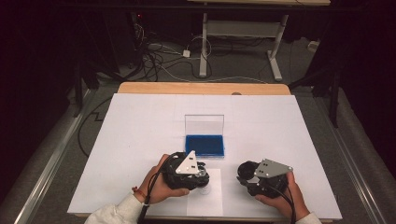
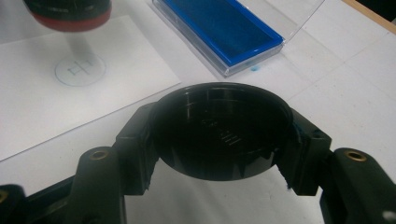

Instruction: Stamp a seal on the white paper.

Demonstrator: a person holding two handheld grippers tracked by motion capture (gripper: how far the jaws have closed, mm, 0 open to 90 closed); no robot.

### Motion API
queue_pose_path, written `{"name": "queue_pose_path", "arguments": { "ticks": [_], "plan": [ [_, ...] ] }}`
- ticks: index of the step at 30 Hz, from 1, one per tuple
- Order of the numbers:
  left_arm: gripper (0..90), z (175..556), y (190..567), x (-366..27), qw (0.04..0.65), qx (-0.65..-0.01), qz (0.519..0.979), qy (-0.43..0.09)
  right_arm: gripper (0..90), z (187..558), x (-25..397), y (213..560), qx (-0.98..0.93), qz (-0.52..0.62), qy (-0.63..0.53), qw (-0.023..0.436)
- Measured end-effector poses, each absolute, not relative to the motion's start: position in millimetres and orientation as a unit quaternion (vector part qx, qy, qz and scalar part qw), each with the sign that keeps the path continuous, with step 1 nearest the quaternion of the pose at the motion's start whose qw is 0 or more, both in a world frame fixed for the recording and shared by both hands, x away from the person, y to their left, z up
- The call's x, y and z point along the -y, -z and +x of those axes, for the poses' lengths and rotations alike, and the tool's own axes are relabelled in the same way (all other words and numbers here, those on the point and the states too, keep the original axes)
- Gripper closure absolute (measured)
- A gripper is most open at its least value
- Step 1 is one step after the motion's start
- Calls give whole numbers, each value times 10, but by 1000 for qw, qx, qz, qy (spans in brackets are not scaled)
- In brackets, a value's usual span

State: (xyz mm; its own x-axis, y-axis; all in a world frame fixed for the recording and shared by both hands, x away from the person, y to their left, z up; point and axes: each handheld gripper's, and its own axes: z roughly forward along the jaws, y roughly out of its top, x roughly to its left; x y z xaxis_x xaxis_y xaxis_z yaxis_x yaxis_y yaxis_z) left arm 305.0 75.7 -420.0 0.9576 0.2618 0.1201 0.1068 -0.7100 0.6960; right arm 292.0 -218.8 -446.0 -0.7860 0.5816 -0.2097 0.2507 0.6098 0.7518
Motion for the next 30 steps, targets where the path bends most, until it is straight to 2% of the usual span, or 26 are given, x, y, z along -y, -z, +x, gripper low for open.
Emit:
{"name": "queue_pose_path", "arguments": {
  "ticks": [30],
  "plan": [
    [547,3009,4456,-567,333,-73,935,-103,388,2915,2198,4473,-871,239,-368,220]
  ]
}}
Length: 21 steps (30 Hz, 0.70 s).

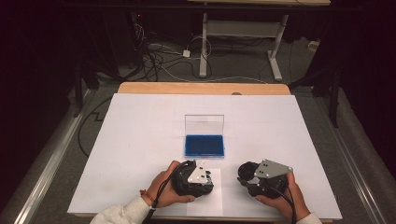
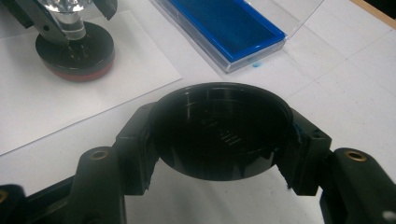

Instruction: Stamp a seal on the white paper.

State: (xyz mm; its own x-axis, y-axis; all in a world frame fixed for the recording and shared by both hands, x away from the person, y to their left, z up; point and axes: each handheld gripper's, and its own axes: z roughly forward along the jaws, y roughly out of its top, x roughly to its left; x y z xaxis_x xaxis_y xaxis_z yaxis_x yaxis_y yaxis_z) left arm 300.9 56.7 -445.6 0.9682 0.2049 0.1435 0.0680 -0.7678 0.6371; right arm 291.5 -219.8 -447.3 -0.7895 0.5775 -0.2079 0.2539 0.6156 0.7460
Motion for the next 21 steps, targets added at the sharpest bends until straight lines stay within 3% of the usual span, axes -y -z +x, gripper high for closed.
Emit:
{"name": "queue_pose_path", "arguments": {
  "ticks": [21],
  "plan": [
    [547,3005,4500,-594,333,-81,935,-94,388,2899,2194,4451,-871,236,-367,227]
  ]
}}
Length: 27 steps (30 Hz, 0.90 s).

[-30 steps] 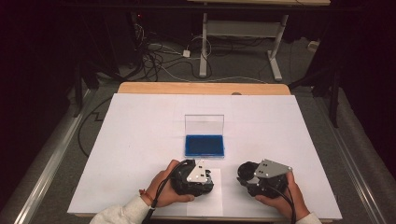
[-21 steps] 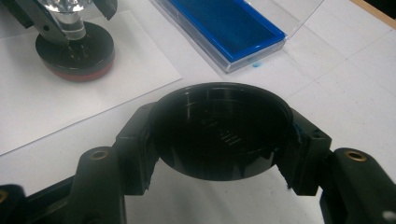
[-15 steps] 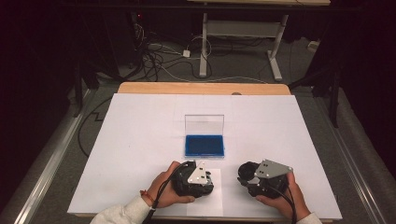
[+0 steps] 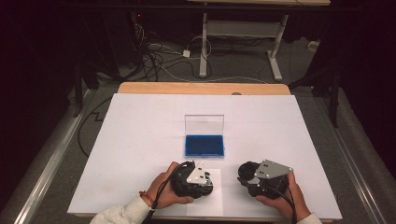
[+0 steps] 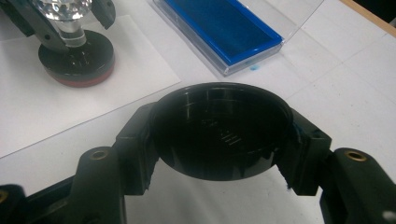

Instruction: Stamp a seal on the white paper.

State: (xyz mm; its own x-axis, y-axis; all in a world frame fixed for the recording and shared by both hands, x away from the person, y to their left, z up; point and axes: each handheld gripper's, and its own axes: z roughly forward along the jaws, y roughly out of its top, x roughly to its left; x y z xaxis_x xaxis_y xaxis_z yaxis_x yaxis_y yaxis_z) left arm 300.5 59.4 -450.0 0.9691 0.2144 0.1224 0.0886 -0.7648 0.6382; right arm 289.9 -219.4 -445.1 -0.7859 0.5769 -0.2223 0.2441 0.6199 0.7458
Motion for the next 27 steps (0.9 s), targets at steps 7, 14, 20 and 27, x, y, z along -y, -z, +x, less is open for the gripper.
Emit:
{"name": "queue_pose_path", "arguments": {
  "ticks": [7,14,20,27],
  "plan": [
    [547,3013,4506,-599,336,-82,934,-91,388,2894,2193,4450,-871,236,-367,228],
    [546,3013,4504,-596,334,-84,934,-90,388,2894,2205,4440,-868,240,-369,231],
    [546,3007,4496,-586,330,-85,936,-90,388,2901,2231,4418,-864,243,-372,237],
    [546,3011,4497,-588,330,-85,936,-89,388,2905,2274,4398,-860,248,-374,241]
  ]
}}
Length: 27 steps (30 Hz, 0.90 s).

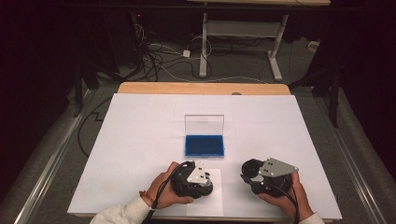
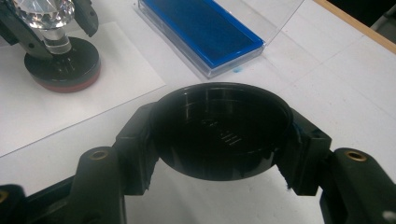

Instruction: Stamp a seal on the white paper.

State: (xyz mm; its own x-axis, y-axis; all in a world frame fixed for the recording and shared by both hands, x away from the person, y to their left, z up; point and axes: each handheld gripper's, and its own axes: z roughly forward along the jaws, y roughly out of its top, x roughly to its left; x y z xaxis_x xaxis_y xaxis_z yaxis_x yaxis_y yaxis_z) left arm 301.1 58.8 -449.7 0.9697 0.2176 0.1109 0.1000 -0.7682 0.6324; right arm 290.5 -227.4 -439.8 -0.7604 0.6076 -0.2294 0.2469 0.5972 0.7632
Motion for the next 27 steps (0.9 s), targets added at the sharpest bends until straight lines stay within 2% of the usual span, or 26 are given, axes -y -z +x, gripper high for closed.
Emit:
{"name": "queue_pose_path", "arguments": {
  "ticks": [27],
  "plan": [
    [545,3011,4514,-599,335,-87,934,-87,388,2918,2299,4389,-858,252,-373,246]
  ]
}}
